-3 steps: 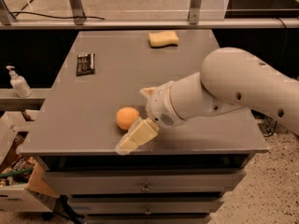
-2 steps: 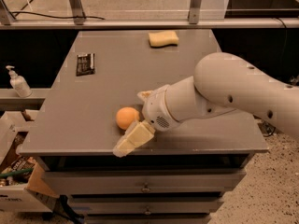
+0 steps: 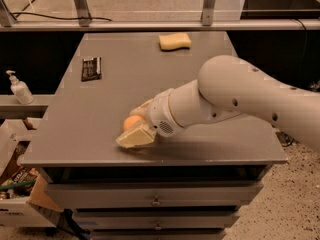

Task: Move orange near rxbar chocolate

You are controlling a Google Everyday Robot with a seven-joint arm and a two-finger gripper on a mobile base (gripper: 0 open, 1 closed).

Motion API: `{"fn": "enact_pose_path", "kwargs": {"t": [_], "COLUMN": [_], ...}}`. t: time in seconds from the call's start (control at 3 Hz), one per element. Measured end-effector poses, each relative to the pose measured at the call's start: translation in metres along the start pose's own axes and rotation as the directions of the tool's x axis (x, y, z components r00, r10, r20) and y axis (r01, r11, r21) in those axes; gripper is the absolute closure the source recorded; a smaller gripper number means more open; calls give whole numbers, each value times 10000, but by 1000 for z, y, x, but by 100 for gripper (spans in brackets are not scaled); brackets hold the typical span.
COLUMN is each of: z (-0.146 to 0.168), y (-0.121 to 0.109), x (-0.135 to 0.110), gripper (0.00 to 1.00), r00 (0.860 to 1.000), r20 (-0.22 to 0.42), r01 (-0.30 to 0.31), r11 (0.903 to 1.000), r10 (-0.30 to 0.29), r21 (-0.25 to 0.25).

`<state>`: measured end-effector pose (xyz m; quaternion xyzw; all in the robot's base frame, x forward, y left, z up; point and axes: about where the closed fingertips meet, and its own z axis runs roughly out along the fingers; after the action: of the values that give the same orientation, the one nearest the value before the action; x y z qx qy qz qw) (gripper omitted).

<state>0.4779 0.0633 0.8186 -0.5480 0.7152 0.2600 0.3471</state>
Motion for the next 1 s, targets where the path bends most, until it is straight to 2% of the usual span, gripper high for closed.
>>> {"fn": "enact_pose_path", "kwargs": {"t": [0.33,0.67,1.0], "z": [-2,-8,-19], "y": [-18,-48,-82], "x": [-9,-22,-47], "gripper": [64,87,100], "r00": [9999,9996,9953], "r20": [53,213,959], "r01": [109,163,-17], "r11": [9996,9976,9931], "r10": [-110,-178,-96], "r21": [249,673,1174]}}
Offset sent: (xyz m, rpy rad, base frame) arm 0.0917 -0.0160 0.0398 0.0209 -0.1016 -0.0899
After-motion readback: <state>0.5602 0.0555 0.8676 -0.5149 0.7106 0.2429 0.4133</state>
